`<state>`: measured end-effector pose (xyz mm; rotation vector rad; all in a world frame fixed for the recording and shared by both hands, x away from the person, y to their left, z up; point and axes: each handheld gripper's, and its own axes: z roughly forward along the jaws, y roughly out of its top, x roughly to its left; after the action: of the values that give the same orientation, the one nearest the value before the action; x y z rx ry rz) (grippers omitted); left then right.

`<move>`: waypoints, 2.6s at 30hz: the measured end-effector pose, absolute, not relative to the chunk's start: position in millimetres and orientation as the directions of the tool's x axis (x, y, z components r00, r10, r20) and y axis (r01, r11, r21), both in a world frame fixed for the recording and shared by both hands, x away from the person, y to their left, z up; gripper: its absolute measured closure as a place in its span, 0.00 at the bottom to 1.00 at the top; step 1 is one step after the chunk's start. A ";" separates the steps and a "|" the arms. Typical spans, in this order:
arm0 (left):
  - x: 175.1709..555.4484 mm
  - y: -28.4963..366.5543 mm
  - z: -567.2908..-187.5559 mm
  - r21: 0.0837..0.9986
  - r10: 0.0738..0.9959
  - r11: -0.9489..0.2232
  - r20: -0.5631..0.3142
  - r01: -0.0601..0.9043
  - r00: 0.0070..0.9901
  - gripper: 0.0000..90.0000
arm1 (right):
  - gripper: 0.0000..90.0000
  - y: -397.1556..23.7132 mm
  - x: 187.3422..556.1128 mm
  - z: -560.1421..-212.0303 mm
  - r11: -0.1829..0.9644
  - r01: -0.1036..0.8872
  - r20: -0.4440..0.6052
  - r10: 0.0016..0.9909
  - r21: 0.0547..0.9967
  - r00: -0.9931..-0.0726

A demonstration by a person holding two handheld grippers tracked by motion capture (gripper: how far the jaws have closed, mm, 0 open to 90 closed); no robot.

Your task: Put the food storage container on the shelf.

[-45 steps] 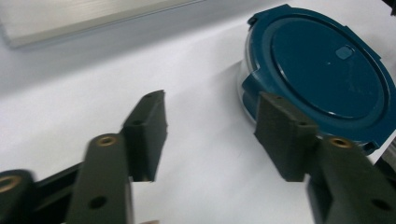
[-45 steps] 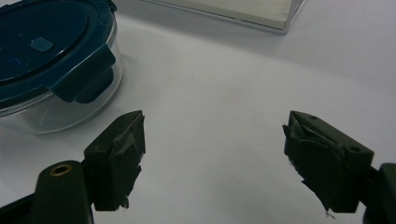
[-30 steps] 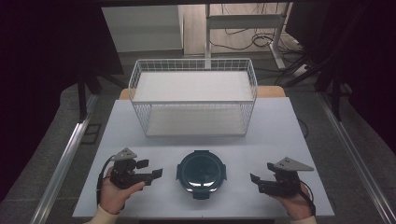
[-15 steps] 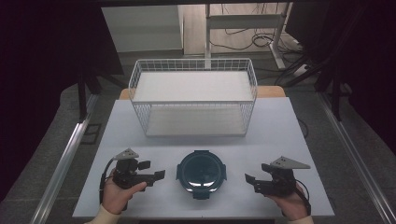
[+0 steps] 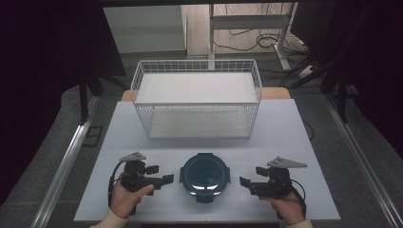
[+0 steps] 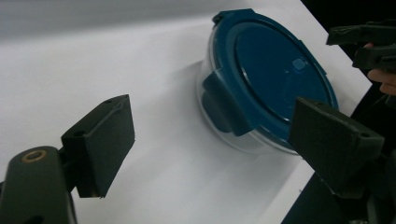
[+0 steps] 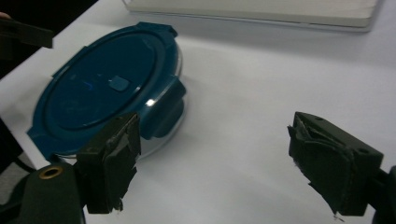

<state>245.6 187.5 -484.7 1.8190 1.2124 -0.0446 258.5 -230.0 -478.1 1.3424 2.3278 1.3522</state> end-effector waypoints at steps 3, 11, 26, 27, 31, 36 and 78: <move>247.3 181.6 -484.0 0.651 0.698 -0.095 -0.496 0.753 0.516 0.15 | 0.17 -222.3 260.9 -477.9 0.195 0.644 0.324 0.736 0.739 -0.595; 257.8 176.1 -485.7 0.618 0.685 -0.071 -0.540 0.783 0.488 0.14 | 0.15 -200.2 272.1 -476.8 0.206 0.676 0.364 0.715 0.707 -0.597; 265.6 167.2 -502.3 0.563 0.638 -0.033 -0.625 0.826 0.451 0.13 | 0.12 -172.3 281.1 -487.1 0.173 0.748 0.472 0.680 0.641 -0.562; 265.8 166.5 -503.6 0.558 0.634 -0.032 -0.630 0.829 0.449 0.13 | 0.12 -171.8 280.9 -488.0 0.169 0.751 0.476 0.680 0.638 -0.558; 267.6 162.5 -510.7 0.536 0.617 -0.028 -0.655 0.844 0.436 0.13 | 0.10 -168.6 281.0 -493.8 0.173 0.768 0.483 0.687 0.617 -0.543; 270.1 156.0 -516.8 0.509 0.592 -0.034 -0.683 0.860 0.428 0.13 | 0.10 -163.8 283.9 -499.0 0.170 0.785 0.504 0.681 0.596 -0.531; 256.6 143.0 -518.2 0.470 0.553 0.008 -0.737 0.883 0.388 0.40 | 0.40 -179.1 279.0 -507.8 -0.023 0.896 0.721 0.603 0.444 -0.342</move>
<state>256.6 143.0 -518.2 1.6683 1.2839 -0.4219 279.0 -179.1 -507.8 1.9334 2.3870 1.6015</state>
